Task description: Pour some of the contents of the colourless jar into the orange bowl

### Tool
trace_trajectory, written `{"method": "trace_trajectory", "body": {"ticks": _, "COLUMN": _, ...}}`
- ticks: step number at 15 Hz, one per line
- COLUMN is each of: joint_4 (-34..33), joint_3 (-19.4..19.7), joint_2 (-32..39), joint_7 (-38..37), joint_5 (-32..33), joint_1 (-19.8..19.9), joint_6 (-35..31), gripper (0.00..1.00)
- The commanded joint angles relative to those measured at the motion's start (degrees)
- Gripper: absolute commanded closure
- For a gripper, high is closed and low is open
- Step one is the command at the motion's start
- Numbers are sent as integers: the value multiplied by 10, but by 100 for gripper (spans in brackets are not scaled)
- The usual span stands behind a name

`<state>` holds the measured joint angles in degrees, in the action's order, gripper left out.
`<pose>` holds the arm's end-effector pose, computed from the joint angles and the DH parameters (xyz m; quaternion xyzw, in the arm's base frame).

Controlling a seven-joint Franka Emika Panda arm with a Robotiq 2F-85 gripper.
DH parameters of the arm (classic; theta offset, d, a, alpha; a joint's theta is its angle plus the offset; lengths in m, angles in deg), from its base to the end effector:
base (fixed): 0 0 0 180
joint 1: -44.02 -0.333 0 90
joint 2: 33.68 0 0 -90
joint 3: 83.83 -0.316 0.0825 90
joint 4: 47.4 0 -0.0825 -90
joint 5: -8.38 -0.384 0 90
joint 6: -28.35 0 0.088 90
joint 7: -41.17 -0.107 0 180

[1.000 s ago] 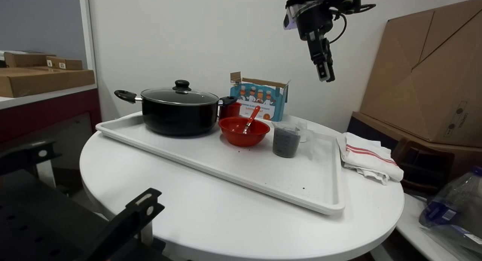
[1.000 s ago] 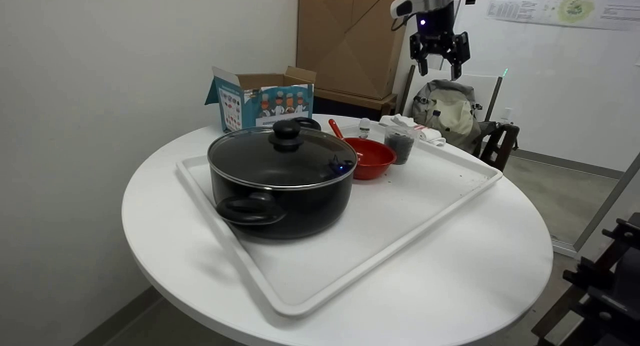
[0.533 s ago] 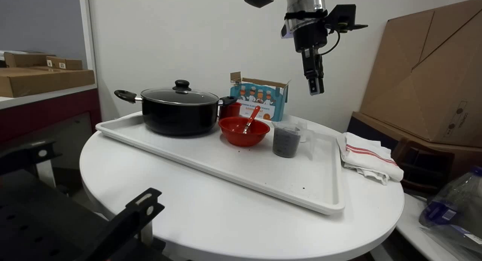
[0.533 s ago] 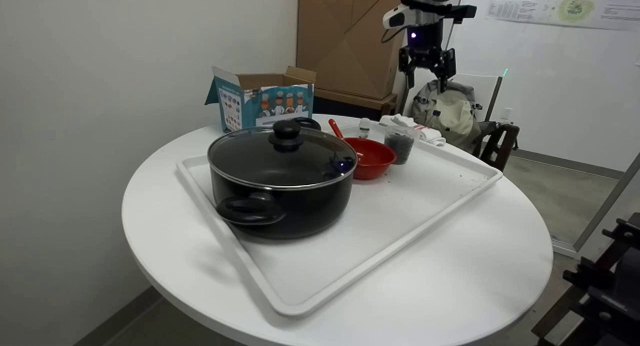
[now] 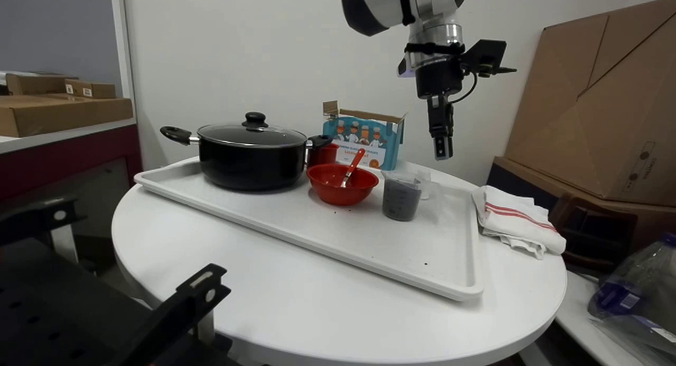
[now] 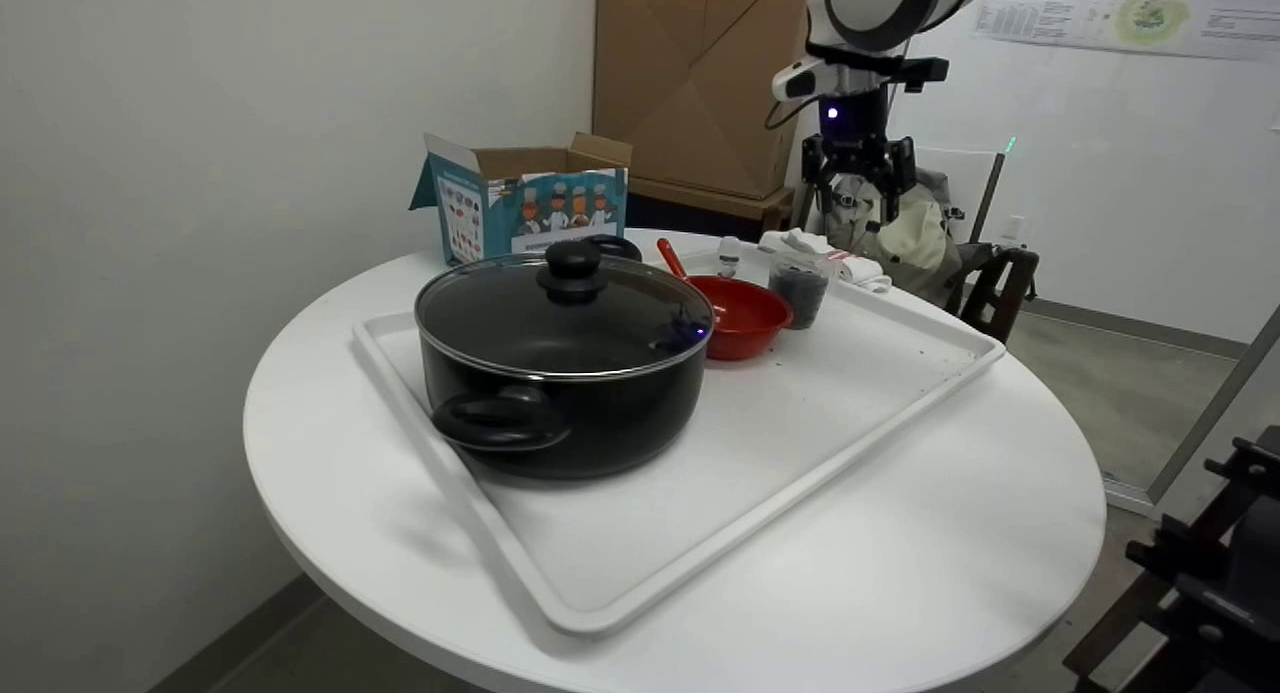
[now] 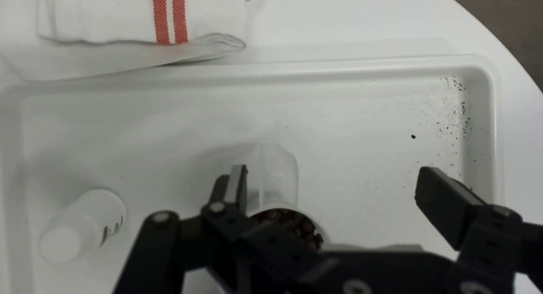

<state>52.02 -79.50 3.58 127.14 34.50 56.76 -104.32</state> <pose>0.6321 -0.1985 0.2017 0.7050 0.6842 -0.1657 0.0862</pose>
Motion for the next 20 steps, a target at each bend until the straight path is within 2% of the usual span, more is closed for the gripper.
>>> {"method": "trace_trajectory", "body": {"ticks": 1, "joint_4": -22, "joint_3": -3, "joint_2": 26, "joint_7": 29, "joint_5": -12, "joint_1": 2, "joint_6": -8, "gripper": 0}}
{"method": "trace_trajectory", "body": {"ticks": 14, "joint_4": -108, "joint_3": -7, "joint_2": 103, "joint_7": 74, "joint_5": -17, "joint_1": 7, "joint_6": -3, "gripper": 0}}
{"method": "trace_trajectory", "body": {"ticks": 20, "joint_4": -117, "joint_3": -11, "joint_2": 118, "joint_7": 97, "joint_5": -21, "joint_1": 6, "joint_6": 3, "gripper": 0}}
